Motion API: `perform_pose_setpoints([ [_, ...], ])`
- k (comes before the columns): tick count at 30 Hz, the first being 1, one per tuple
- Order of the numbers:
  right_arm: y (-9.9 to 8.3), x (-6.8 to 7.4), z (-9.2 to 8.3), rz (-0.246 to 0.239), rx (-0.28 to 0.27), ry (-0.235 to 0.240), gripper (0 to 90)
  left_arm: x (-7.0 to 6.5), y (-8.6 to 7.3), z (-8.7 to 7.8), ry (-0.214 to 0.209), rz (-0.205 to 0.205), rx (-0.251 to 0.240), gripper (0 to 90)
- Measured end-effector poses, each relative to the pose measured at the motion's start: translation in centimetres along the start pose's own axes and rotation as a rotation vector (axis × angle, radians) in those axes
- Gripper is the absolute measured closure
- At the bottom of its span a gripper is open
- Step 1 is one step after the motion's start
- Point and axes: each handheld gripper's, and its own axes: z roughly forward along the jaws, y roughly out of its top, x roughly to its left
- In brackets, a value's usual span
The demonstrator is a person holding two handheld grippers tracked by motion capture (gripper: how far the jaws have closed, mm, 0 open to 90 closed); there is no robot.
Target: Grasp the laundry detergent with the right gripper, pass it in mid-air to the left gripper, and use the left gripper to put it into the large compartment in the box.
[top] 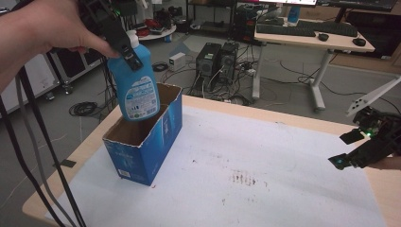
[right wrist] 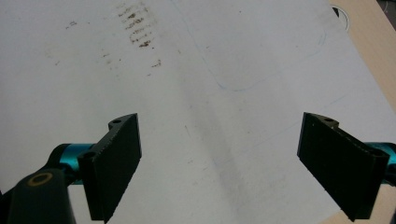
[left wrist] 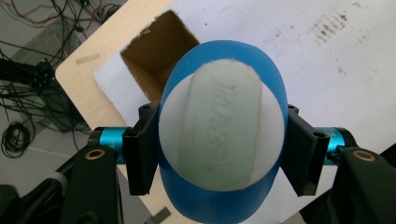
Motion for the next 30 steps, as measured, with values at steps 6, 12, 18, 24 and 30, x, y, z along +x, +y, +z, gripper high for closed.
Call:
perform_pose_setpoints([
  [6,-0.4,-0.2,-0.3,0.009,-0.008,-0.022,13.0,0.2,-0.3,1.5,0.014,-0.008,0.022,38.0],
  [12,-0.8,-0.2,-0.4,0.017,-0.008,-0.025,13.0,0.4,-0.8,3.6,0.013,-0.022,0.046,38.0],
  [18,-1.1,-0.3,-0.6,0.019,-0.008,-0.028,13.0,0.6,-1.5,5.9,0.007,-0.028,0.078,38.0],
  [24,-1.3,-0.3,-0.6,0.021,-0.004,-0.029,13.0,0.5,-2.3,8.4,-0.021,-0.043,0.102,38.0],
  [30,-1.3,-0.3,-0.4,0.021,0.001,-0.033,13.0,0.2,-3.1,10.8,-0.045,-0.043,0.128,38.0],
])
